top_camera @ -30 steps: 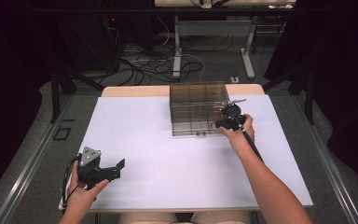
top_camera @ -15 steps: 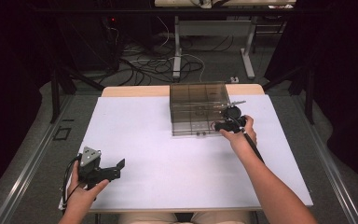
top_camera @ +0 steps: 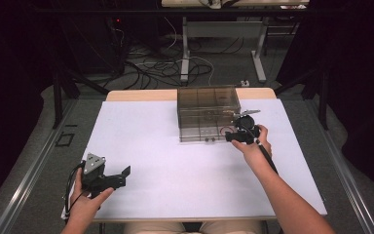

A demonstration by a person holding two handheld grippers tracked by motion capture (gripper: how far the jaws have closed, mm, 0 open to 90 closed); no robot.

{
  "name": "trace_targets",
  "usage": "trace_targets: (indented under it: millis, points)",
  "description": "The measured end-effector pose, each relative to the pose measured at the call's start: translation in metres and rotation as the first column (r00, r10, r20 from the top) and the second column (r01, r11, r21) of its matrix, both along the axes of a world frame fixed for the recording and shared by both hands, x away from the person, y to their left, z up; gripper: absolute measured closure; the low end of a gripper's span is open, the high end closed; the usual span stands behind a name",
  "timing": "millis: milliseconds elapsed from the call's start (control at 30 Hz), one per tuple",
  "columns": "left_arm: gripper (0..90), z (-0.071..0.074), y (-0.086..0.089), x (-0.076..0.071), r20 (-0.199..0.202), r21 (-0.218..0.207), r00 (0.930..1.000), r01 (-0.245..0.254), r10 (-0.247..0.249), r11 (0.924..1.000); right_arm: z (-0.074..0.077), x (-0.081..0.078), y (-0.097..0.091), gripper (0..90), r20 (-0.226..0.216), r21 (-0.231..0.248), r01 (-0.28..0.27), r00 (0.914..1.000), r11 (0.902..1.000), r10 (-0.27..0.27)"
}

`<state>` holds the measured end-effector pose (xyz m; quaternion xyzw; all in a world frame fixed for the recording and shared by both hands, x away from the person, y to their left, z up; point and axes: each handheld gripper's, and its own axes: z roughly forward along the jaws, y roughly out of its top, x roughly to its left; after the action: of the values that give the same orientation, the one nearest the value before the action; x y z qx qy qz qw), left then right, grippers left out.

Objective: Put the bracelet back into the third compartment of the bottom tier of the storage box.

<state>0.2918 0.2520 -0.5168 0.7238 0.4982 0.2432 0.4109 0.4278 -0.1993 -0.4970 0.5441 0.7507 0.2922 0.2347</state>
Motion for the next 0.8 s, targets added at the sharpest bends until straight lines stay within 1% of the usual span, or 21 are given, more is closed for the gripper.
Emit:
trace_targets:
  millis: [67,133,200,233,267,333,400,567,667,733,800]
  points:
    - [0.8,0.0,0.0,0.0,-0.001,0.001,1.0,0.001,-0.001,1.0,0.0,-0.004,-0.001,31.7,0.006,0.008,-0.002,1.0,1.0,0.002]
    - [0.8,0.0,0.0,0.0,0.001,0.006,1.0,0.0,0.0,1.0,0.001,-0.008,-0.002,27.3,0.012,0.015,-0.002,0.9999,0.9999,0.002]
    - [0.8,0.0,0.0,0.0,-0.001,0.001,1.0,0.0,0.0,1.0,0.002,-0.012,-0.002,22.9,0.017,0.026,-0.001,0.9998,0.9997,0.001]
    - [0.8,0.0,0.0,0.0,0.0,0.001,1.0,-0.001,0.001,1.0,0.002,-0.013,-0.003,20.6,0.029,0.024,-0.009,0.9995,0.9997,0.008]
    - [0.8,0.0,0.0,0.0,0.0,0.002,1.0,0.0,0.0,1.0,0.002,-0.015,-0.004,19.3,0.026,0.027,-0.011,0.9996,0.9996,0.01]
    - [0.8,0.0,0.0,0.0,-0.001,0.003,1.0,0.001,-0.001,1.0,0.002,-0.019,-0.004,16.8,0.034,0.033,-0.018,0.9993,0.9993,0.017]
    - [0.8,0.001,0.0,-0.001,0.001,0.008,1.0,0.001,-0.001,1.0,0.002,-0.023,-0.005,15.3,0.034,0.042,-0.022,0.9992,0.9989,0.021]
    - [0.8,0.001,0.0,-0.001,0.003,0.006,1.0,0.002,-0.002,1.0,-0.001,-0.035,-0.009,13.7,0.052,0.035,-0.032,0.9982,0.9989,0.03]
    - [0.8,0.001,0.0,-0.001,0.004,0.004,1.0,0.002,-0.002,1.0,-0.003,-0.041,-0.01,9.6,0.047,0.044,-0.034,0.9984,0.9984,0.032]
    - [0.8,0.001,-0.001,-0.001,0.004,-0.002,1.0,0.002,-0.002,1.0,-0.004,-0.045,-0.011,7.1,0.06,0.043,-0.042,0.9974,0.9982,0.04]
    - [0.7,0.001,-0.001,-0.001,0.005,-0.002,1.0,0.002,-0.002,1.0,-0.005,-0.049,-0.012,6.6,0.062,0.052,-0.043,0.9972,0.9977,0.04]
